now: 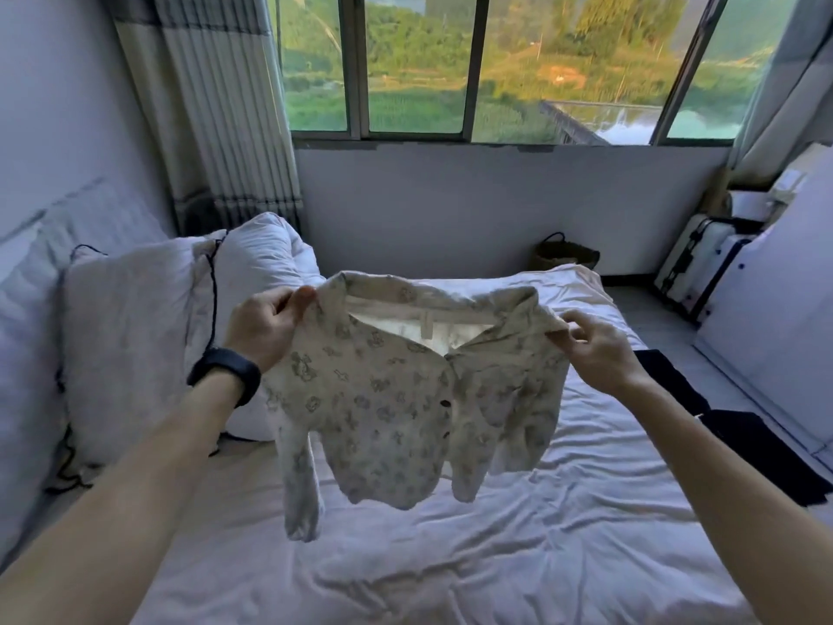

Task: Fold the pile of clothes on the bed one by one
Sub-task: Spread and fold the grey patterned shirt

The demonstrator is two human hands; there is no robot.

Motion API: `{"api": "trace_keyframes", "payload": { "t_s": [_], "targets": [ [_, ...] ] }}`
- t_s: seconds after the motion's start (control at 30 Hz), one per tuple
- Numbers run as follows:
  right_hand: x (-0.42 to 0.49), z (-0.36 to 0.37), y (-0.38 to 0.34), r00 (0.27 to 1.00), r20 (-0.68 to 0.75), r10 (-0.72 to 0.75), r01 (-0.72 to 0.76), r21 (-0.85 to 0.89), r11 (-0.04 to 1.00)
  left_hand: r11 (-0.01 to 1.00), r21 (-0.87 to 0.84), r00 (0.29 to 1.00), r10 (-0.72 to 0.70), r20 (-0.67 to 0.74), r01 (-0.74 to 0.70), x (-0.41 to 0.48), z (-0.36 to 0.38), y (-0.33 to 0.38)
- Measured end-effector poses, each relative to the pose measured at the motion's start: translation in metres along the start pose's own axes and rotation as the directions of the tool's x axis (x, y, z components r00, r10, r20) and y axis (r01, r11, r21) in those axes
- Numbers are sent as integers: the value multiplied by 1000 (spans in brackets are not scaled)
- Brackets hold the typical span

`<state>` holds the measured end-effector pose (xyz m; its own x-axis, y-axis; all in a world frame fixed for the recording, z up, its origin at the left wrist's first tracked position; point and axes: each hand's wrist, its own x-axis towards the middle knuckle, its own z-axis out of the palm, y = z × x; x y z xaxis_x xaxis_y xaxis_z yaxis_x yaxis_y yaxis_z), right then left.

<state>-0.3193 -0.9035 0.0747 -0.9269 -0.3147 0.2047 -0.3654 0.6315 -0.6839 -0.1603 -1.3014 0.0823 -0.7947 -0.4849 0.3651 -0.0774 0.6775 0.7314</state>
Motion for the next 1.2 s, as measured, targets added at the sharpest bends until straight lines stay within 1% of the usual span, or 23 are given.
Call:
{"api": "trace_keyframes", "payload": {
  "t_s": [0.03, 0.07, 0.13, 0.2, 0.23, 0.3, 0.4, 0.5, 0.6, 0.67, 0.73, 0.77, 0.83, 0.87, 0.93, 0.97, 1.0, 1.03, 1.07, 1.13, 1.2],
  "targets": [
    [-5, 1, 3, 1000, -11, 9, -9, 29, 1000, 1000, 19, 1000, -12, -7, 12, -8, 4, 5],
    [-9, 1, 8, 1000, -6, 2, -2, 15, 1000, 997, 75, 1000, 3, 11, -4, -18, 8, 10],
    [-18, 0, 25, 1000, -9, -15, 14, -70, 997, 968, 223, 989, 96, 114, -119, -40, 11, 16],
    [-29, -6, 41, 1000, 1, 2, -2, -122, 993, 917, 311, 954, 178, 242, -250, -57, 7, 22],
    [-35, -9, 47, 999, 25, 27, -23, -133, 991, 901, 339, 941, 173, 291, -271, -64, 6, 24],
    [-47, -16, 58, 995, 70, 65, -55, -132, 990, 899, 356, 928, 122, 353, -254, -77, 7, 29],
    [-67, -27, 65, 983, 165, 87, -74, -83, 994, 897, 400, 926, 25, 377, -187, -98, 13, 40],
    [-83, -33, 80, 961, 257, 103, -91, -56, 994, 908, 407, 961, -13, 275, -104, -119, 17, 50],
    [-98, -38, 90, 944, 314, 103, -94, -41, 995, 896, 437, 986, -1, 169, -74, -134, 20, 57],
    [-115, -43, 92, 949, 310, 59, -44, -55, 997, 887, 454, 988, 19, 154, -87, -150, 23, 57],
    [-135, -48, 99, 969, 243, -33, 50, -63, 997, 890, 447, 992, 41, 123, -92, -174, 27, 50],
    [-146, -49, 105, 979, 201, -46, 61, -72, 996, 896, 440, 996, 31, 79, -63, -189, 30, 45],
    [-168, -48, 120, 982, 190, -2, 20, -93, 995, 909, 415, 999, -26, -48, 44, -223, 36, 35],
    [-179, -45, 127, 971, 236, 39, -27, -55, 998, 913, 397, 993, -54, -100, 90, -241, 42, 31],
    [-202, -40, 136, 912, 382, 149, -200, 97, 975, 932, 319, 975, -114, -189, 171, -273, 56, 26],
    [-213, -38, 138, 877, 444, 181, -273, 152, 950, 939, 245, 955, -183, -233, 240, -287, 62, 27],
    [-222, -38, 142, 865, 470, 174, -296, 200, 934, 935, 160, 924, -265, -275, 316, -299, 67, 29],
    [-229, -38, 148, 872, 469, 143, -273, 223, 936, 924, 86, 891, -331, -310, 373, -310, 71, 31],
    [-236, -39, 153, 880, 463, 102, -239, 248, 939, 914, 38, 864, -366, -344, 403, -320, 74, 33],
    [-246, -43, 154, 912, 408, 44, -158, 251, 955, 912, -28, 825, -382, -416, 409, -335, 76, 36],
    [-253, -43, 146, 955, 294, 38, -95, 183, 979, 924, -72, 801, -363, -476, 376, -343, 76, 39]
  ]
}}
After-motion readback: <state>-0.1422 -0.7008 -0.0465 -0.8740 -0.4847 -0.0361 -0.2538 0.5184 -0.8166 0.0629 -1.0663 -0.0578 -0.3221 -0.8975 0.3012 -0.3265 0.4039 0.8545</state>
